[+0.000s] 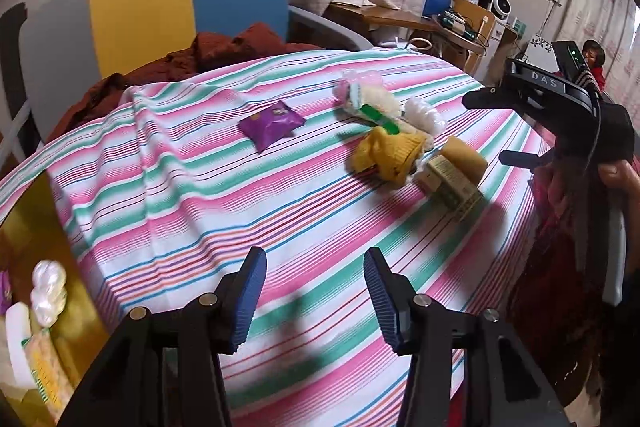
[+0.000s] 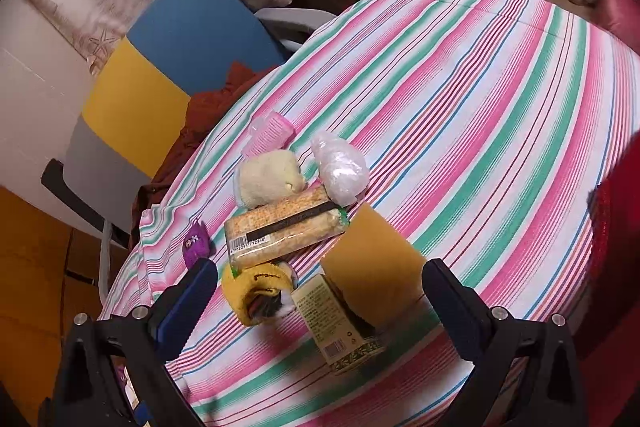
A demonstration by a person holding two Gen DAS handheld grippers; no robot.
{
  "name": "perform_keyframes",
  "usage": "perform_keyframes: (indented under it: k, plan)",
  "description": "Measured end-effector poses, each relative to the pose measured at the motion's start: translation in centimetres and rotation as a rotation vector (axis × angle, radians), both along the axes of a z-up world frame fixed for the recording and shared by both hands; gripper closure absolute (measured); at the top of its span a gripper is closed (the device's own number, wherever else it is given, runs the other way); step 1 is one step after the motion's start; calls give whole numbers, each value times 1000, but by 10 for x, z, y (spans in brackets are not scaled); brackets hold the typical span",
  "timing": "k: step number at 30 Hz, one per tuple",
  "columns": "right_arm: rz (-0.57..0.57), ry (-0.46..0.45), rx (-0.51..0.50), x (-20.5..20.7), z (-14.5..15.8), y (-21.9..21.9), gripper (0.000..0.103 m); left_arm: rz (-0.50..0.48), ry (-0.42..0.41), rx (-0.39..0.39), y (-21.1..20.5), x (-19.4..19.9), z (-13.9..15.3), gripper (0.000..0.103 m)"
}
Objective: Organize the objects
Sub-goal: 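Move both grippers over the cluster of items on the striped cloth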
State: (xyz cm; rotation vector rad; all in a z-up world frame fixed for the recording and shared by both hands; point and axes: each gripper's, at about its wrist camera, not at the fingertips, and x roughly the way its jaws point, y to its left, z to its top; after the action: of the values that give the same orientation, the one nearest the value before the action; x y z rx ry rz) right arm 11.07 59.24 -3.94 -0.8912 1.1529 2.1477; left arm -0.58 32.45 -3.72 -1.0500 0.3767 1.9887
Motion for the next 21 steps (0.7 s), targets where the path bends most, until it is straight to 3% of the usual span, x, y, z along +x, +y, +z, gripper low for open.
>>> perform_keyframes:
  k: [2, 4, 9, 21]
  plan:
    - [-12, 0, 1, 2, 0, 1, 0, -12, 0, -2, 9, 0, -1, 46]
    - [-15, 4, -11, 3, -1, 3, 0, -36, 9, 1, 19, 1, -3, 33]
    - [-13, 0, -13, 2, -1, 4, 0, -81, -9, 18, 46, -5, -6, 22]
    - [-27, -21, -27, 4, -4, 7, 1, -171, 1, 14, 115, -20, -17, 21]
